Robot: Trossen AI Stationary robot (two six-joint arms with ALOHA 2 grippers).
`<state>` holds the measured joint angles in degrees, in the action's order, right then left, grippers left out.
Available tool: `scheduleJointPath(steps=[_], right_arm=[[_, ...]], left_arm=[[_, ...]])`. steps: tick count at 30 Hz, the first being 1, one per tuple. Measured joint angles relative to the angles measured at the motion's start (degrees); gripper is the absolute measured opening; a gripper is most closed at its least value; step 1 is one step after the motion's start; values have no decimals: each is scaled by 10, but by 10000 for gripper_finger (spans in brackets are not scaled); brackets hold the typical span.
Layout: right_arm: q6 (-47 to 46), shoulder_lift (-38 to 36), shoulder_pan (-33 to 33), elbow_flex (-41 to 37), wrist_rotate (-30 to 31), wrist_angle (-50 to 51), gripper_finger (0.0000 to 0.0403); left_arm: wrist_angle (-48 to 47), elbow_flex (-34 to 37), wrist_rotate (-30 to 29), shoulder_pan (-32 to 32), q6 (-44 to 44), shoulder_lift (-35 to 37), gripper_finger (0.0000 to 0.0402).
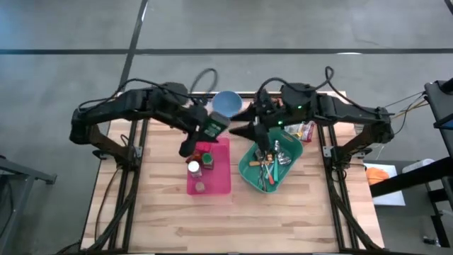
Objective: Pick & Place Food Item
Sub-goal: Put the black spice can into the red bin
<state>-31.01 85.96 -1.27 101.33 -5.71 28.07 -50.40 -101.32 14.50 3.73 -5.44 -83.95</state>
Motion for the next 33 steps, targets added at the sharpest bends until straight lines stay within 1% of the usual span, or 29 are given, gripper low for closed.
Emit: scheduleJointPath(steps=[4, 8, 10, 13, 18, 20, 22, 24, 26, 28, 33], right_arm=[[67, 3, -14, 31, 86, -10, 280], [146, 8, -31, 48, 149, -68, 281], [173, 12, -38, 57, 162, -92, 281], [201, 21, -43, 74, 164, -111, 282], [211, 37, -44, 93, 167, -112, 282], [210, 50, -44, 102, 186, -112, 282], [212, 60, -44, 111, 218, -106, 282], [218, 65, -44, 119, 224, -103, 280], [222, 68, -44, 125, 224, -103, 268], [223, 68, -44, 127, 224, -100, 241], [224, 67, -44, 125, 220, -96, 143]], left_arm=[[90, 0, -41, 0, 40, 19, 131], [205, 0, -44, 0, 68, 22, 131], [234, 0, -44, 0, 70, 22, 131], [256, 0, -43, 0, 80, 20, 131], [295, 4, -43, 0, 100, 10, 131], [321, 3, -43, 0, 100, 1, 131], [318, 4, -43, 0, 100, -3, 131], [328, 4, -43, 0, 100, -6, 131], [324, 4, -43, 0, 100, -6, 131], [325, 4, -42, 0, 100, -6, 131], [324, 4, -40, 0, 97, -6, 131]])
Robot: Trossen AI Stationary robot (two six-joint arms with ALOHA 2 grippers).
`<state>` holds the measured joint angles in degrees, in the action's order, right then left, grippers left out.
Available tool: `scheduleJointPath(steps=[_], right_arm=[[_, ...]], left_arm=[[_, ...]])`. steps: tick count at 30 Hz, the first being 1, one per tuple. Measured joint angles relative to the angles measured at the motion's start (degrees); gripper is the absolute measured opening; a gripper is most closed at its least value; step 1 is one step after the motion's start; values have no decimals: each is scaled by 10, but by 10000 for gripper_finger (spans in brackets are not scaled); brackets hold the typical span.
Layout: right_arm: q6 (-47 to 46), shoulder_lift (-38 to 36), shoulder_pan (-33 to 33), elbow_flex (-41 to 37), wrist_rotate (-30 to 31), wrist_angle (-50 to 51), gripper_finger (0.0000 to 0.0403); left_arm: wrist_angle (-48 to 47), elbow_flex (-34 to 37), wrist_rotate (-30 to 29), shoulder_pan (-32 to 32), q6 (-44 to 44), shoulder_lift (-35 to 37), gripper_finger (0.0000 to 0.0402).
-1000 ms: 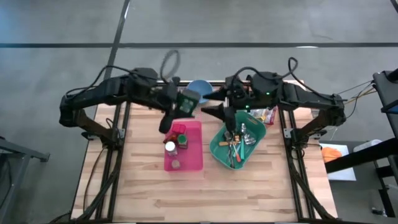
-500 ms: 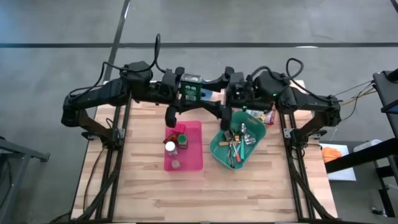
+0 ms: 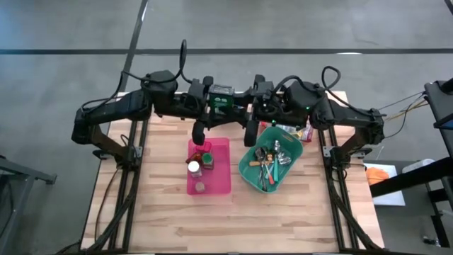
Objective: Pick & Place Food Item
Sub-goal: Put the black spice can into the red bin
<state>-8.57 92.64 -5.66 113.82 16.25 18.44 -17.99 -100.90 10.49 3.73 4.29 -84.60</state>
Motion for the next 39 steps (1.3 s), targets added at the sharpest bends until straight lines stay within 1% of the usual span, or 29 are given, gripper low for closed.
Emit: scheduleJointPath(steps=[2, 5, 6, 7, 10, 14, 16, 19, 23, 26, 33, 39], right_arm=[[-1, 0, 0, 0, -6, -1, 110], [3, 0, 0, 1, -22, 0, 108], [5, 0, 1, 1, -25, 0, 108], [10, 0, 1, 1, -26, 1, 108], [20, -1, -1, 0, -34, 7, 108], [21, -5, -1, 2, -50, 19, 108], [21, -7, -1, 8, -49, 40, 108], [18, -8, -1, 26, -49, 111, 108], [-6, -2, -1, 39, -50, 203, 108], [-30, 7, -1, 35, -73, 240, 108], [-39, 42, -1, 33, -128, 250, 108], [-62, 63, -1, 34, -137, 251, 108]], left_arm=[[0, 0, 0, 0, -7, 0, 131], [0, 0, -4, 0, -7, 0, 132], [0, 0, -4, 0, -5, 0, 143], [0, 0, -3, -1, 0, 0, 159], [-5, -1, 3, -2, 7, 2, 226], [-47, -5, 11, -2, 7, 12, 303], [-75, -5, 11, -2, 5, 24, 330], [-120, -5, 11, -2, 3, 46, 357], [-162, -5, 9, 1, -22, 73, 368], [-178, -5, 6, 2, -23, 79, 368], [-246, -5, 4, 8, -15, 60, 370], [-288, -4, 11, 8, -13, 49, 370]])
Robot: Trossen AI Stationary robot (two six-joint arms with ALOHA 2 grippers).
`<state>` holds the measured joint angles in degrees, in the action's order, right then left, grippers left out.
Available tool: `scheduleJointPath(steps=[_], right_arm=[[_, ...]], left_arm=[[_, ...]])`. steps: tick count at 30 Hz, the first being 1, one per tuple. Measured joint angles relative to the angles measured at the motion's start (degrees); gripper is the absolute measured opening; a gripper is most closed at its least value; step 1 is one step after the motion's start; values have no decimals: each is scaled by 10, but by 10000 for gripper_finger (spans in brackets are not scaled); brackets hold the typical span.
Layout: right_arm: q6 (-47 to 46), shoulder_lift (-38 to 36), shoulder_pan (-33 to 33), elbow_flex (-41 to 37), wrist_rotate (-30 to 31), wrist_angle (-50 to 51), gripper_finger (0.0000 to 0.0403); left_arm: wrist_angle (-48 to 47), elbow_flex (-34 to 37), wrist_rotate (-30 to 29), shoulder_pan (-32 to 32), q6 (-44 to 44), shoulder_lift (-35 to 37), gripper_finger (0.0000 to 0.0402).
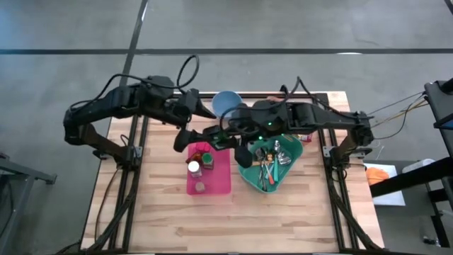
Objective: Pick & Place Food Item
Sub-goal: Put the black spice can into the red bin
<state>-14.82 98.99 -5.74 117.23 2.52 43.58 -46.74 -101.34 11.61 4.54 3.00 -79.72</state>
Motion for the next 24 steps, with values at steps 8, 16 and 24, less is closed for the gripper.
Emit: scheduleJointPath(steps=[8, 16, 24], right_arm=[[-11, 17, 0, 0, 0, 8, 108], [-11, 19, 0, 1, -15, 5, 108], [-8, 20, -3, 1, -12, 6, 108]], left_arm=[[-57, 0, 44, 0, 0, -9, 360], [-60, 0, 60, 0, -2, -12, 280], [-47, 1, 63, 0, 2, -12, 143]])
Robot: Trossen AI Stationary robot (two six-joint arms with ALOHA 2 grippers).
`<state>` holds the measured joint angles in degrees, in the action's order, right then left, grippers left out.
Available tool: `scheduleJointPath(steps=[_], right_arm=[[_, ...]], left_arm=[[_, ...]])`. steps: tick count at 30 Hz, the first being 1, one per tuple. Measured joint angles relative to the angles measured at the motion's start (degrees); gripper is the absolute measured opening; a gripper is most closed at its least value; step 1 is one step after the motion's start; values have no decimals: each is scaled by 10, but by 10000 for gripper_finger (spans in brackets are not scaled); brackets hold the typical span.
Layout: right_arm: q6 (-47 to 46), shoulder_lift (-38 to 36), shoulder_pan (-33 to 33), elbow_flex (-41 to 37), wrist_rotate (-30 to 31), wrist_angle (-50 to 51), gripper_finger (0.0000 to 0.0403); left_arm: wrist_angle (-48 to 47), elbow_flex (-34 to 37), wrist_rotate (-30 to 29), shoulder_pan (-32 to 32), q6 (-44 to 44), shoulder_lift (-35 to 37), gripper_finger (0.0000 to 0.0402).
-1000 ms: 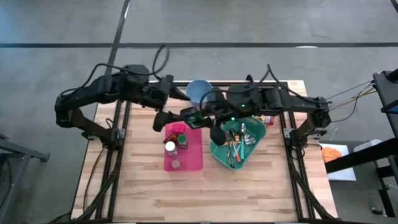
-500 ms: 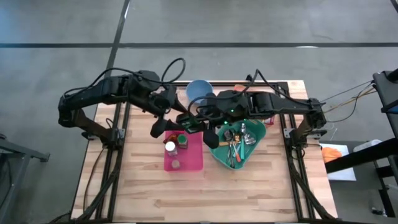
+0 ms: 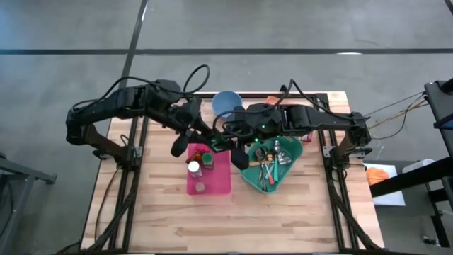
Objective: Pick & Place Food Item
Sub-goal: Put the black spice can into the red bin
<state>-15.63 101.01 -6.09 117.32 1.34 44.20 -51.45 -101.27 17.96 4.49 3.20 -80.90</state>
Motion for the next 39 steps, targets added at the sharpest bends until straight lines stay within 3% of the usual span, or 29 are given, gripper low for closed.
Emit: scheduleJointPath(steps=[2, 14, 20, 26, 39], right_arm=[[-1, 0, 0, 0, 6, 1, 111], [-9, 0, 0, 0, -29, 3, 241], [-34, -8, -1, 3, -31, 71, 289], [-71, -16, 0, 4, -5, 160, 311], [-203, -48, 0, 3, 131, 323, 314]], left_arm=[[1, 0, -1, 0, 5, 0, 115], [-35, 0, -3, 0, -6, 0, 115], [-90, 3, -13, 0, -5, 0, 115], [-112, 25, -31, -8, -1, -2, 115], [-48, 175, -101, -77, 16, -6, 115]])
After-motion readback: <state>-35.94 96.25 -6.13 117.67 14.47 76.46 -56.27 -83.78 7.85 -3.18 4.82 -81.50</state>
